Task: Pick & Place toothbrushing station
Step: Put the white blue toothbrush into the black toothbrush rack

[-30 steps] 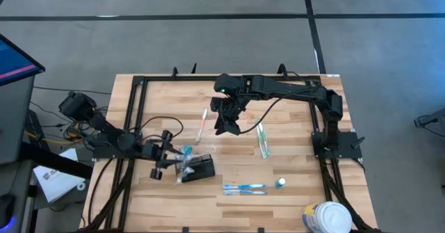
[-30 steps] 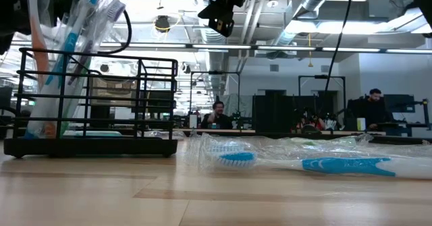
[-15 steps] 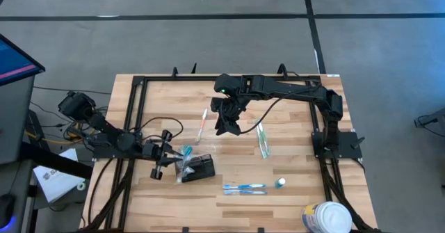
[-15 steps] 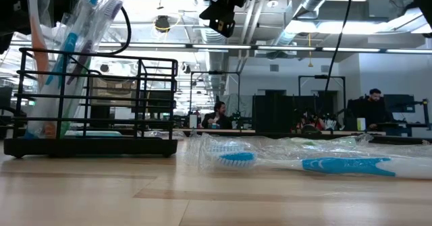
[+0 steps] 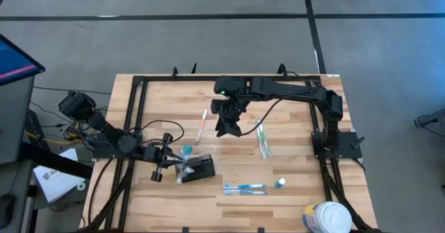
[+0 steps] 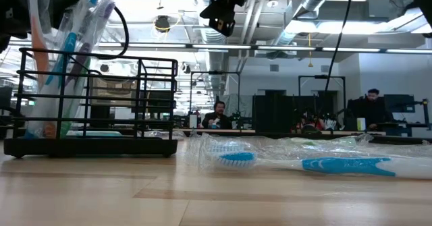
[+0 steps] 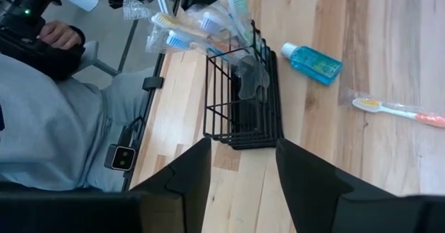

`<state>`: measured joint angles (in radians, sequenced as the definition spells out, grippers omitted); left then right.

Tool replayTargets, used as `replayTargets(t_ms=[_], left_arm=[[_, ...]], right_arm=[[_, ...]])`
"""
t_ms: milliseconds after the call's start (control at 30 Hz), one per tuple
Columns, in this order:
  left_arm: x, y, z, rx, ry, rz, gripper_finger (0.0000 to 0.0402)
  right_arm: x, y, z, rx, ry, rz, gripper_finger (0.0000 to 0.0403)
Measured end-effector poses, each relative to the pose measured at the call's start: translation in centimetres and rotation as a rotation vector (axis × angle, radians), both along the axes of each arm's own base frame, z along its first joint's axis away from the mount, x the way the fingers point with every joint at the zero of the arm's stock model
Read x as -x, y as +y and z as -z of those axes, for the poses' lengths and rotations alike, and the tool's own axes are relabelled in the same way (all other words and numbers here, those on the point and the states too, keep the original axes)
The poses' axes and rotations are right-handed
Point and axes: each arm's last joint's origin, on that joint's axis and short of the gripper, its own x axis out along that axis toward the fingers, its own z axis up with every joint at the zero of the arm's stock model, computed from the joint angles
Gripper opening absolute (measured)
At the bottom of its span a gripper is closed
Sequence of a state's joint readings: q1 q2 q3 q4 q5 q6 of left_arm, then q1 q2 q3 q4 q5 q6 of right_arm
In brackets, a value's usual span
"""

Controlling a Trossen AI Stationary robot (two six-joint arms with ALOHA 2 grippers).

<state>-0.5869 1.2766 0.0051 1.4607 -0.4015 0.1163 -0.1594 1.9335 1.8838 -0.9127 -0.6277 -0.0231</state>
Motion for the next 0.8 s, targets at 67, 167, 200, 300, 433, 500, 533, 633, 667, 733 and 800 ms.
replayTargets(t_ms=[67, 167, 200, 300, 433, 500, 533, 633, 667, 733, 800], left_arm=[[-0.02, -0.02, 0.16, -0.008, 0.014, 0.000, 0.0019], [-0.05, -0.03, 0.32, -0.002, 0.031, 0.004, 0.0027], [-0.04, -0.03, 0.31, 0.004, 0.032, 0.005, 0.0030], [-0.01, -0.01, 0.09, 0.018, 0.013, 0.006, 0.0039], [0.09, 0.05, -0.24, 0.032, -0.008, 0.006, 0.0049], [0.13, 0.08, -0.37, 0.037, -0.016, 0.007, 0.0054], [0.13, 0.08, -0.39, 0.038, -0.018, 0.007, 0.0056], [0.11, 0.06, -0.28, 0.032, -0.008, 0.007, 0.0065], [0.09, 0.05, -0.19, 0.028, 0.000, 0.008, 0.0068], [0.07, 0.02, -0.03, 0.029, 0.016, 0.012, 0.0075], [0.07, 0.02, -0.05, 0.042, 0.017, 0.014, 0.0081]], right_arm=[[-0.01, 0.10, 0.00, 0.002, -0.002, -0.005, 0.0155], [-0.01, 0.11, 0.01, 0.002, -0.001, -0.005, 0.0154], [-0.01, 0.10, 0.00, 0.002, -0.002, -0.004, 0.0153], [-0.01, 0.08, 0.00, 0.002, -0.002, -0.004, 0.0150], [-0.01, 0.08, 0.00, 0.002, -0.002, -0.004, 0.0148], [-0.01, 0.08, 0.00, 0.002, -0.002, -0.004, 0.0149], [-0.01, 0.08, 0.00, 0.002, -0.002, -0.004, 0.0150], [-0.01, 0.08, 0.00, 0.002, -0.001, -0.004, 0.0153], [-0.01, 0.08, 0.00, 0.002, -0.002, -0.004, 0.0154], [-0.01, 0.10, 0.00, 0.002, -0.002, -0.004, 0.0155], [-0.01, 0.08, 0.01, 0.002, -0.001, -0.004, 0.0155]])
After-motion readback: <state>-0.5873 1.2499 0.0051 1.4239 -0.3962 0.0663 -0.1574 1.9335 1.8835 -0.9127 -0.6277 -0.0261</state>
